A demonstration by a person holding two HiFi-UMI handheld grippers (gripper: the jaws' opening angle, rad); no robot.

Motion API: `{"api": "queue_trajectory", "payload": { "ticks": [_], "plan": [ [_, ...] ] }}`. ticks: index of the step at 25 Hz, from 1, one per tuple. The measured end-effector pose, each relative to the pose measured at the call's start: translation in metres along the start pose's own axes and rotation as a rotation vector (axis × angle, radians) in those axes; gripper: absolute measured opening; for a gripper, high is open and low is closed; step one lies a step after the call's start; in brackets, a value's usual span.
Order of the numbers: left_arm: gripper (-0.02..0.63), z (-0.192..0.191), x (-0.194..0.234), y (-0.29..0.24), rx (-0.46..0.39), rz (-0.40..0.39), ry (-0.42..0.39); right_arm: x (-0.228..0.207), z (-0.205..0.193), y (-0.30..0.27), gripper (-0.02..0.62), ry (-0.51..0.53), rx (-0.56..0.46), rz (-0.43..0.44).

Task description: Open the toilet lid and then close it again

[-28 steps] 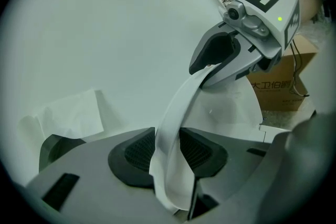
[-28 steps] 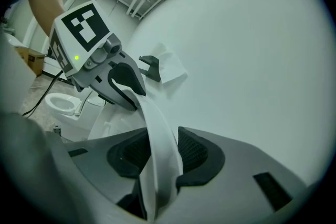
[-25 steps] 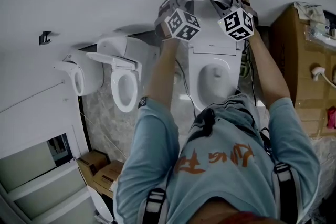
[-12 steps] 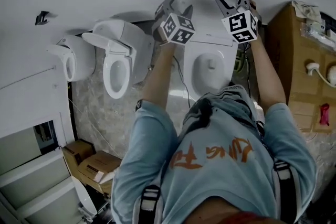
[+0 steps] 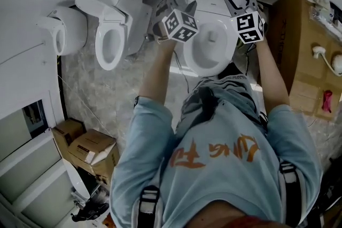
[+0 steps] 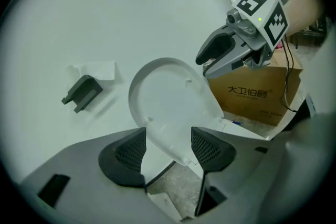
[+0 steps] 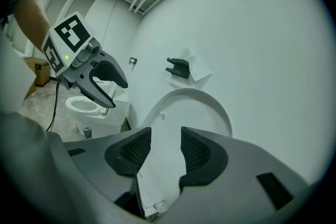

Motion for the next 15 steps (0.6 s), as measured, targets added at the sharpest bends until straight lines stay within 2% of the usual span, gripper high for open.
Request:
{"api": "queue_trajectory", "payload": {
  "ticks": [8,15],
  "plan": [
    [0.288,-0.060,-0.090,0.009,0.041,-0.152,0.003,0.066,-0.056,0.023,0.193,-0.015,0.121,0.068],
    [0.290,-0.116,-0.170,0.011,0.075,-0.308,-0.081,0.126,-0.114,0.032,0.195,-0.048,0.213,0.147]
  ]
}}
Point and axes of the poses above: the fingertips, and each gripper's own axes: y backward along the fingers, x to its left, z out of its top, the point moved 6 cm from there along y, backward along the fingers, and after that the axes turned 3 degrees about -y, right-handed, at the moved point
